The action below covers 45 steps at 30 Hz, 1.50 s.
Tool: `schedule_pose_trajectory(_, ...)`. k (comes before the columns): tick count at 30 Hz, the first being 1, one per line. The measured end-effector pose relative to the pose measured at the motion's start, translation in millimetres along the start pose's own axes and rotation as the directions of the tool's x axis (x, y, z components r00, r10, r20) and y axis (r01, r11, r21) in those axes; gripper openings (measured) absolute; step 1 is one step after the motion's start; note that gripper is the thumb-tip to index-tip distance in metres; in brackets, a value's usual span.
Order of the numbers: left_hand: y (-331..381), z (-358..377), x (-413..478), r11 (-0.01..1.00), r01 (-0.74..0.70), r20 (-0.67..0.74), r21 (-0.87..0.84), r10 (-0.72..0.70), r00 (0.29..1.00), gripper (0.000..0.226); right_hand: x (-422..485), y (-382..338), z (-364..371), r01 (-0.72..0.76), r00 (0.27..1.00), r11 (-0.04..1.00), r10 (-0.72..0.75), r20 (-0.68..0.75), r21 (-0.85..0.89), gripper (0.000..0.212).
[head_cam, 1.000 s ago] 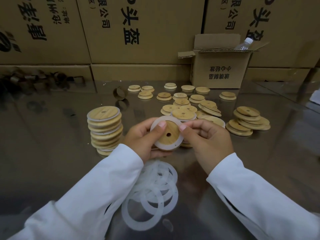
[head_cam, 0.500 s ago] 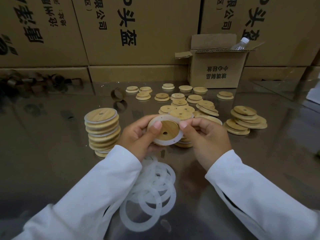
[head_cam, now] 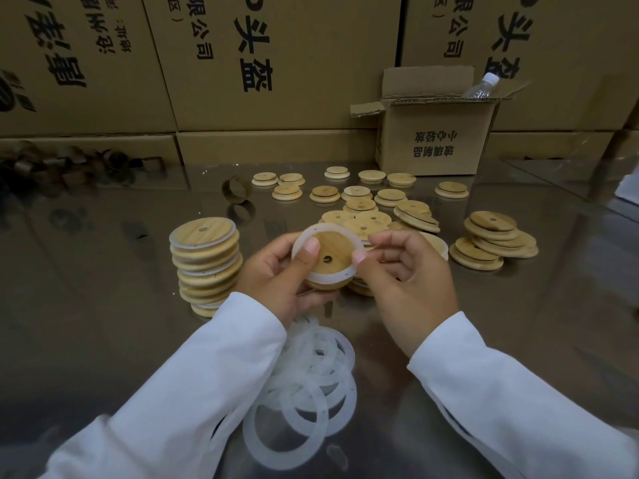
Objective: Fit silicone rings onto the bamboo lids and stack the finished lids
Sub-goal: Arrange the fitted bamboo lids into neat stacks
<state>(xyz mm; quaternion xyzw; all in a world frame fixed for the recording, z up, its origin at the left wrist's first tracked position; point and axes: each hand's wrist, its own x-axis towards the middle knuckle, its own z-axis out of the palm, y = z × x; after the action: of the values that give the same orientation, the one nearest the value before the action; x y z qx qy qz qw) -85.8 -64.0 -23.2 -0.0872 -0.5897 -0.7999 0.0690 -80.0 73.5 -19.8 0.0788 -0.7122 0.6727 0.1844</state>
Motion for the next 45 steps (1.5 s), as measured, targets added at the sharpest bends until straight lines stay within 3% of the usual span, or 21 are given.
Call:
schedule_pose_trajectory(3,0.9,0.3,1.5,0.983,0.118,-0.007,-0.139,-0.12,0.993,0.026,-2.3,1.4,3.4,0.018,0.999,0.999,-0.019,-0.033,-0.038,0.009)
schedule_pose_trajectory(6,0.7,-0.4,1.1,0.968,0.193,0.032,-0.159,-0.19,0.981,0.028,-0.4,3.6,2.5,0.009,0.998,0.997,-0.013,-0.053,-0.078,0.01)
schedule_pose_trajectory(9,-1.0,-0.6,-0.7,0.982,0.177,0.047,-0.065,-0.174,0.984,0.04,0.8,4.7,0.6,0.006,0.998,0.994,-0.013,-0.061,-0.107,0.011)
schedule_pose_trajectory(13,-3.5,-2.8,0.3,0.99,0.131,0.035,0.045,-0.133,0.99,0.035,0.1,3.5,-1.7,0.083,0.995,0.97,-0.094,-0.035,-0.228,0.016)
schedule_pose_trajectory(26,2.4,-6.3,1.1,0.993,-0.049,0.011,0.11,0.048,0.999,0.027,4.5,0.2,-4.3,0.09,0.996,0.948,-0.088,0.02,-0.306,0.018)
schedule_pose_trajectory(34,2.0,-2.4,0.5,1.0,-0.015,-0.016,0.019,0.016,1.0,0.022,-2.2,-0.5,-0.3,0.15,0.985,0.982,-0.158,-0.061,-0.117,0.013)
schedule_pose_trajectory(38,1.6,-0.9,1.3,0.986,0.103,-0.014,-0.133,-0.106,0.994,0.015,-4.5,2.1,2.7,0.162,0.979,0.982,-0.172,-0.107,-0.1,0.016)
schedule_pose_trajectory(45,-0.9,-4.9,2.4,0.991,0.13,0.055,-0.014,-0.129,0.99,0.044,-2.3,6.4,1.1,0.19,0.979,0.958,-0.202,-0.036,-0.214,0.021)
